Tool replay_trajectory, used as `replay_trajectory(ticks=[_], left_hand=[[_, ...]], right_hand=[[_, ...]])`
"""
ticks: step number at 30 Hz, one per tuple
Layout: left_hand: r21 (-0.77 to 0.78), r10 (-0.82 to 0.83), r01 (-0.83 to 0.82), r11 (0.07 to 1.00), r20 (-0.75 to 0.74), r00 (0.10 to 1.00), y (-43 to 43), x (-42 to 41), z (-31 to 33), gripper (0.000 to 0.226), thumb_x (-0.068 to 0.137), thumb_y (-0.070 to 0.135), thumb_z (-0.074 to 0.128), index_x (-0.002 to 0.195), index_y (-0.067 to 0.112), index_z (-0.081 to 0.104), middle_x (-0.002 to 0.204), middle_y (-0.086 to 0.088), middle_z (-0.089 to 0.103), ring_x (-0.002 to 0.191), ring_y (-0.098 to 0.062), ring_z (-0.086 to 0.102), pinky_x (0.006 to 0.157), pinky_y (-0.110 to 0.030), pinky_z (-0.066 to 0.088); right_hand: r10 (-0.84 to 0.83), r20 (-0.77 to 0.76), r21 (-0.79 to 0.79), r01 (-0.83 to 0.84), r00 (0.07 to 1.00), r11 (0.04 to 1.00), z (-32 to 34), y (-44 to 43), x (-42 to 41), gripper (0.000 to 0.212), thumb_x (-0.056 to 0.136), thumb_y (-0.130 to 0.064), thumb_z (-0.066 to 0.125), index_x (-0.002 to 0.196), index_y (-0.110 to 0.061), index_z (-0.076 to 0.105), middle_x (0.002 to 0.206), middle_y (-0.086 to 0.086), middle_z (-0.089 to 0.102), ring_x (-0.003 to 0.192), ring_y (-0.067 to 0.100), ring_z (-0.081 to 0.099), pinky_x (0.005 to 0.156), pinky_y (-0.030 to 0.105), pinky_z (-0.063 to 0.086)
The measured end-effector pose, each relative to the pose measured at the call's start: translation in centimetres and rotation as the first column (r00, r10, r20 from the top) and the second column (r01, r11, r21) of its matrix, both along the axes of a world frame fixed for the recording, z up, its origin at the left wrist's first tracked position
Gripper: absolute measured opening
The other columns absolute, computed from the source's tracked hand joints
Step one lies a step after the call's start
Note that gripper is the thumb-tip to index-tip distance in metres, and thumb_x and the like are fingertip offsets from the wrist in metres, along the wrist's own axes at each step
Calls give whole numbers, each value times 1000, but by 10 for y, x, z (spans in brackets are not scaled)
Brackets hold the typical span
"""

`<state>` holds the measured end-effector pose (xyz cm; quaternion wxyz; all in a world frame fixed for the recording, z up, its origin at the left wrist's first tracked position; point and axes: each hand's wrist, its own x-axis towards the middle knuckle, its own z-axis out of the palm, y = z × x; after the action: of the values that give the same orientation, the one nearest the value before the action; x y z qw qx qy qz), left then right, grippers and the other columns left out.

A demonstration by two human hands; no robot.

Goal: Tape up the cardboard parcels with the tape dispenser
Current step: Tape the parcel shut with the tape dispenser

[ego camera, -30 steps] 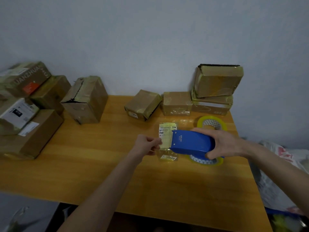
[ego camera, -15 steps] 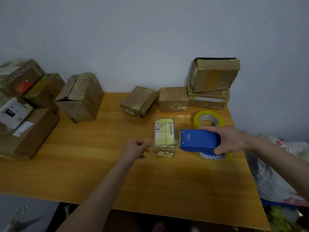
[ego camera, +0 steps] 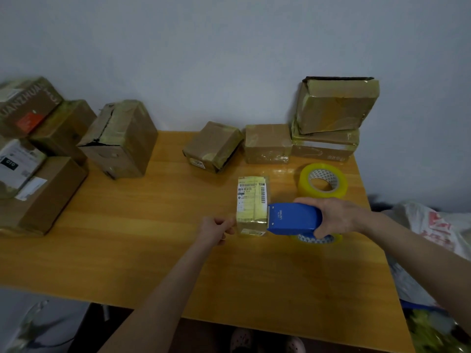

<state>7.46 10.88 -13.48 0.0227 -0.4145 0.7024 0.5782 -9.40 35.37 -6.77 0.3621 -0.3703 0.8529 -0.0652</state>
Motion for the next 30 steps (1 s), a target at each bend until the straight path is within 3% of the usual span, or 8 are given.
replay_trajectory(ticks=[4, 7, 9, 12, 14, 15, 17, 30], left_hand=[[7, -72, 71, 997, 137, 988, -5, 1, -2, 55, 85, 48, 66, 109, -1, 61, 77, -4, 73, 54, -15, 57, 47, -25, 48], [-297, -92, 178, 938, 283, 955, -6, 5, -3, 59, 87, 49, 62, 124, 4, 50, 95, -9, 71, 79, -24, 66, 64, -31, 50], [-624, -89, 147, 768, 122, 988, 0, 9, -2, 39, 93, 32, 58, 126, 11, 54, 106, -6, 68, 92, -20, 63, 70, -25, 44], [-872, -464, 193, 451, -44, 885, 22, 8, 4, 39, 90, 6, 56, 129, 11, 56, 125, -8, 60, 109, -23, 59, 83, -27, 47], [-862, -601, 418, 286, 178, 779, 41, 6, 2, 62, 94, 6, 47, 150, 14, 22, 156, -1, 19, 143, -18, 20, 113, -33, 24], [-829, -605, 510, 230, 289, 742, 46, 6, -2, 69, 96, 8, 41, 151, 16, -1, 156, 1, -7, 145, -15, -6, 118, -32, 5], [-773, -573, 609, 175, 423, 702, 44, 6, -5, 75, 97, 10, 35, 142, 19, -24, 151, 1, -29, 138, -13, -28, 116, -32, -12], [-738, -563, 667, 104, 509, 651, 35, 6, -4, 82, 96, 6, 39, 139, 24, -29, 149, 2, -32, 139, -13, -27, 117, -32, -8]], right_hand=[[-35, 32, -28, 36, 999, 999, -7, 1, 2, 89, 70, -23, 73, 141, -50, 26, 113, -11, 52, 101, 16, 55, 87, 42, 54], [-30, -15, -22, 30, 999, 999, -10, 4, 6, 89, 70, -29, 72, 142, -51, 24, 108, -13, 53, 95, 13, 56, 79, 38, 56], [-23, -50, -36, 21, 998, 999, -13, 3, 9, 88, 71, -32, 71, 142, -50, 23, 102, -16, 51, 91, 12, 56, 73, 35, 55], [-14, -76, -65, 9, 997, 998, -19, 1, 13, 87, 72, -36, 72, 143, -47, 23, 95, -17, 50, 85, 12, 54, 61, 27, 46], [8, -127, -65, -16, 992, 998, -18, 1, 15, 86, 72, -50, 72, 142, -44, 23, 98, -16, 51, 86, 12, 53, 62, 27, 44], [17, -157, -63, -28, 988, 998, -18, 0, 16, 86, 71, -59, 71, 141, -43, 24, 100, -15, 52, 88, 12, 52, 64, 27, 44], [25, -223, -81, -44, 975, 996, -19, 0, 19, 86, 69, -70, 67, 139, -43, 26, 98, -15, 52, 86, 11, 51, 64, 26, 42], [-44, -76, -151, 33, 996, 988, -16, 46, -1, 82, 69, -51, 71, 138, -53, 27, 102, -22, 57, 91, 6, 56, 74, 28, 50]])
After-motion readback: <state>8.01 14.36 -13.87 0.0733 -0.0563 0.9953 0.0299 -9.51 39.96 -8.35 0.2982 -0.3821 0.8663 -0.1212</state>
